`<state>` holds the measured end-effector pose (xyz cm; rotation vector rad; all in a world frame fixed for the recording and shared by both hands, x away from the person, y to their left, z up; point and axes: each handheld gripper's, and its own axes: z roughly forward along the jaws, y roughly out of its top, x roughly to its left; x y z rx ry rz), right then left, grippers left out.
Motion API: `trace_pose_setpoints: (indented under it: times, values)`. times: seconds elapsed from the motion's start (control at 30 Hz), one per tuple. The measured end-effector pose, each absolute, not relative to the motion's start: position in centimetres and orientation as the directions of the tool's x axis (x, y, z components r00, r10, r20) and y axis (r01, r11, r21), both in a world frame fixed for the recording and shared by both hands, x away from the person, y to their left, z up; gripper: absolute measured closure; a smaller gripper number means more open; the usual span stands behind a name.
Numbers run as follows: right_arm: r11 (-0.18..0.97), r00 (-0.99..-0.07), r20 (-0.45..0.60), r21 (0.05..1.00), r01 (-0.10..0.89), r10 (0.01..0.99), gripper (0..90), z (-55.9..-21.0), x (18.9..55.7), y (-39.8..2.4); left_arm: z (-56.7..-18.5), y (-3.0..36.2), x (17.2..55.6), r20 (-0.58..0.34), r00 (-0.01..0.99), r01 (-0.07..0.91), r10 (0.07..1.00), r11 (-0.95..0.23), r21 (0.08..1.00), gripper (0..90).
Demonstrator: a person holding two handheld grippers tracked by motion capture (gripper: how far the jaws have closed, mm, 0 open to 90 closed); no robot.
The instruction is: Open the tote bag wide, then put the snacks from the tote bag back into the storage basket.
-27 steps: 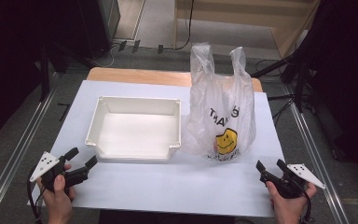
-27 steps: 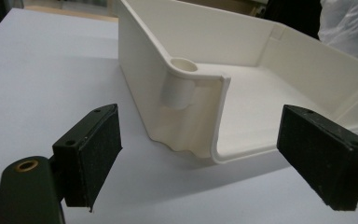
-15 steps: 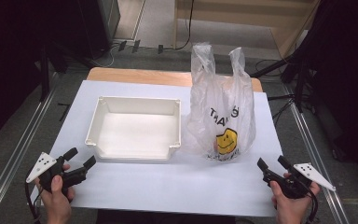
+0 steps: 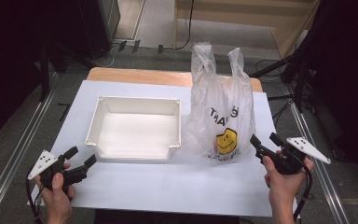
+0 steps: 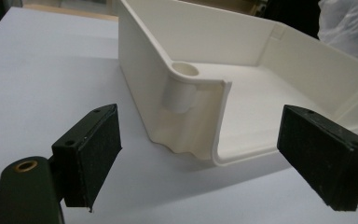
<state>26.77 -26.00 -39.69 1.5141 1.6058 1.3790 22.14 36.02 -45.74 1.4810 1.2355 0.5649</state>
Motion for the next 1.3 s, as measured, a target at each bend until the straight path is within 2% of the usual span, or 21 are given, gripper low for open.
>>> trace_pose_setpoints:
  times: [0.1,0.23,0.33,0.6,0.73,0.87,0.9,0.97,1.03,1.07,1.1,1.17,1.2,1.27,1.3]
  values:
    - [-0.128,-0.25,0.258,0.888,0.442,0.933,16.1,-40.0,29.5,-25.5,-45.5,36.5,22.1,-0.276,0.322,0.39,0.906,0.138,0.91,13.6]
    - [-0.135,-0.248,0.276,0.874,0.468,0.928,14.9,-40.7,31.1,-25.6,-45.1,36.0,22.0,-0.225,0.323,0.397,0.919,0.084,0.914,13.6]
    - [-0.142,-0.244,0.296,0.854,0.501,0.923,14.2,-41.6,32.5,-25.7,-44.4,35.7,22.1,-0.221,0.334,0.397,0.916,0.075,0.915,13.6]
    - [-0.164,-0.208,0.307,0.842,0.514,0.928,14.8,-42.2,34.5,-26.2,-42.8,33.7,22.5,-0.228,0.371,0.397,0.9,0.068,0.915,13.6]
    - [-0.162,-0.213,0.312,0.837,0.522,0.926,16.2,-42.5,35.4,-26.4,-41.7,31.9,22.6,-0.19,0.362,0.371,0.913,0.046,0.927,13.6]
    - [-0.122,-0.265,0.3,0.841,0.527,0.916,19.5,-42.9,35.6,-25.8,-40.4,30.0,23.3,-0.175,0.395,0.36,0.902,0.023,0.933,13.6]
    - [-0.093,-0.281,0.282,0.839,0.537,0.917,24.2,-43.2,35.6,-25.3,-39.9,29.1,23.6,-0.168,0.406,0.351,0.898,0.016,0.936,13.6]
    - [-0.09,-0.279,0.282,0.833,0.546,0.918,26.5,-43.2,35.6,-25.1,-39.6,28.4,23.8,-0.16,0.416,0.338,0.895,0.011,0.941,13.6]
    - [-0.086,-0.261,0.274,0.823,0.561,0.926,37.4,-43.4,35.4,-24.6,-39.2,27.4,24.1,-0.16,0.433,0.32,0.887,0.015,0.947,13.7]
    - [-0.095,-0.249,0.277,0.822,0.561,0.928,51.2,-43.4,35.3,-24.5,-39.1,27.0,24.3,-0.167,0.439,0.318,0.883,0.022,0.948,13.7]
    - [-0.095,-0.249,0.277,0.822,0.561,0.928,51.2,-43.4,35.3,-24.5,-39.0,26.5,24.5,-0.176,0.451,0.317,0.875,0.027,0.948,13.7]
    - [-0.126,-0.264,0.318,0.821,0.556,0.911,65.3,-43.3,35.0,-24.8,-38.8,25.2,25.2,-0.179,0.476,0.326,0.861,0.016,0.945,13.7]
    - [-0.136,-0.301,0.354,0.817,0.561,0.885,80.6,-43.2,34.8,-25.0,-38.7,24.1,25.7,-0.17,0.496,0.329,0.851,-0.003,0.944,13.8]
    - [-0.128,-0.343,0.372,0.817,0.562,0.863,89.3,-43.1,34.7,-25.0,-38.7,22.8,26.3,-0.174,0.519,0.341,0.837,-0.016,0.94,13.8]
    - [-0.128,-0.343,0.372,0.817,0.562,0.863,89.3,-43.1,34.7,-25.0,-38.7,22.8,26.3,-0.174,0.519,0.341,0.837,-0.016,0.94,13.8]
